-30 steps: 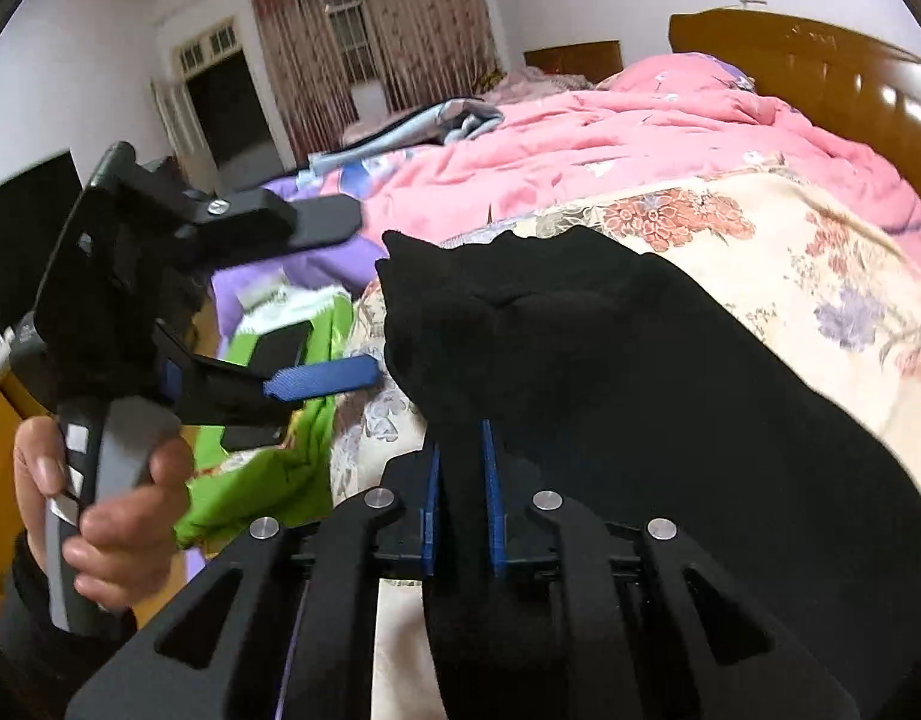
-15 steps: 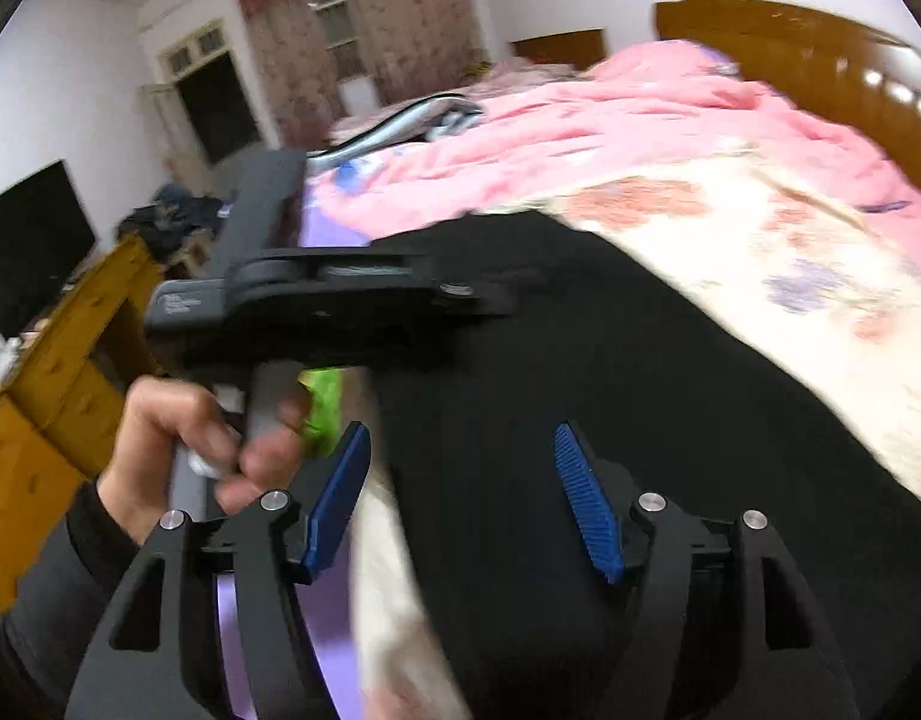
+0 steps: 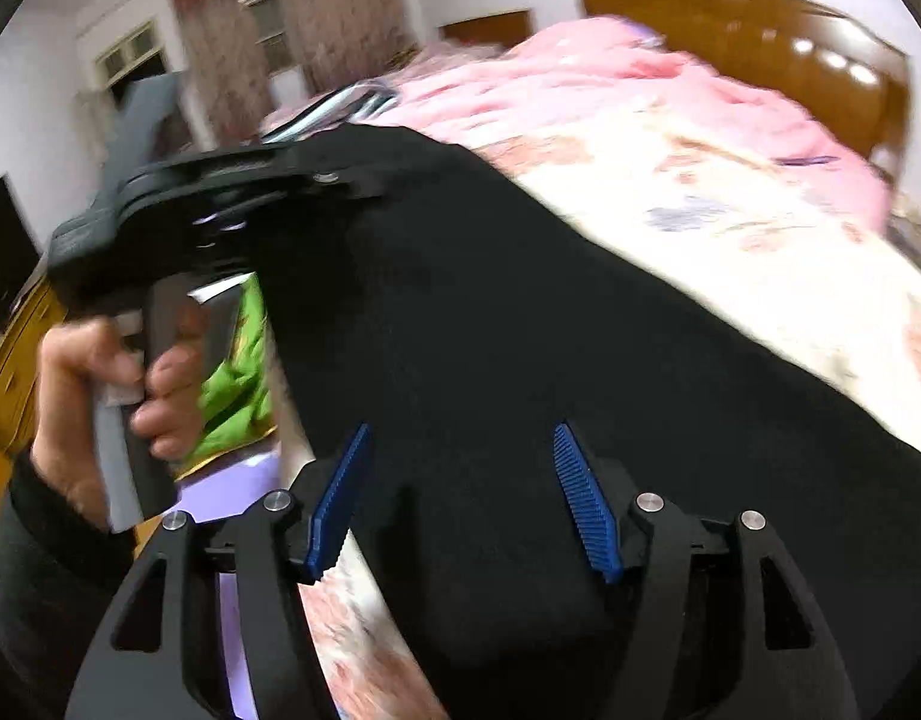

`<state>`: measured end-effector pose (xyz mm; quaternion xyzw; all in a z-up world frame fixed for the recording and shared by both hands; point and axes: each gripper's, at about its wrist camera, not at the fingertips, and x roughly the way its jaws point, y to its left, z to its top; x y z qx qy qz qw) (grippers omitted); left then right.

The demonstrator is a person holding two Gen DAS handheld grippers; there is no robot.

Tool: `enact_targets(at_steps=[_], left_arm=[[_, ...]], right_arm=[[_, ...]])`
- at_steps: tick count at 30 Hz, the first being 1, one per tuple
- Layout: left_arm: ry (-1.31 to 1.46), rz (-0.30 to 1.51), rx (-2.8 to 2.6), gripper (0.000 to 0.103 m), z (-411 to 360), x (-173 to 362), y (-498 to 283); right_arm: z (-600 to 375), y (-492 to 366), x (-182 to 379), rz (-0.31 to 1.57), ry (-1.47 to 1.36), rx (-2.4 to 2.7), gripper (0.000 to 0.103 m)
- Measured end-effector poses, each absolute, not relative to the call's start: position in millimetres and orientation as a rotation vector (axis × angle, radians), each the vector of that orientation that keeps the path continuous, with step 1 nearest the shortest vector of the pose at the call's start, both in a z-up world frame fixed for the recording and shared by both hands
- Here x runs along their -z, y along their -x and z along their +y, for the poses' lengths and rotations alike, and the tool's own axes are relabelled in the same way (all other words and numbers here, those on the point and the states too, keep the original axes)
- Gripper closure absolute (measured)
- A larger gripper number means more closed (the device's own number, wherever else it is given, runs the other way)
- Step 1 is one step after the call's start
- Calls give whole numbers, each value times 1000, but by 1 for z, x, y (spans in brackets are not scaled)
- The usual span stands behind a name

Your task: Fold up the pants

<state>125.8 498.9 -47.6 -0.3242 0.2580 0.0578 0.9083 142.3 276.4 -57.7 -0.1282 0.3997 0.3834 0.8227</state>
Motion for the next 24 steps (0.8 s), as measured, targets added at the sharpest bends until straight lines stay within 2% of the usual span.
enact_targets(at_steps=[1,3,4,6,9,11,12,16,21,23,24], left_arm=[[635,506,-123,65,485,37,-123],[585,475,-133,65,462,22,-119],[562,463,-135,65,449,15,-117],[507,446,-131,65,421,3,-112],[388,421,-109,65,364,-19,-103],[283,399,-73,65,321,-28,-97],[241,390,-58,65,300,-30,-95],[143,390,38,66,223,-21,-89],[-162,517,189,66,93,37,-94],[-242,607,249,57,61,72,-99],[-287,593,233,43,51,82,-94]], right_arm=[[278,-150,76,935,305,-789,40],[277,-143,81,912,329,-868,29],[274,-140,78,940,310,-895,26],[248,-132,59,906,214,-916,27],[179,-123,26,809,162,-820,19],[107,-125,15,791,7,-762,16],[59,-127,14,787,-157,-769,16],[-64,-130,42,771,-620,-758,16],[-127,-115,73,764,-802,-704,16],[-132,-113,73,750,-806,-715,16],[-133,-111,71,752,-795,-715,16]])
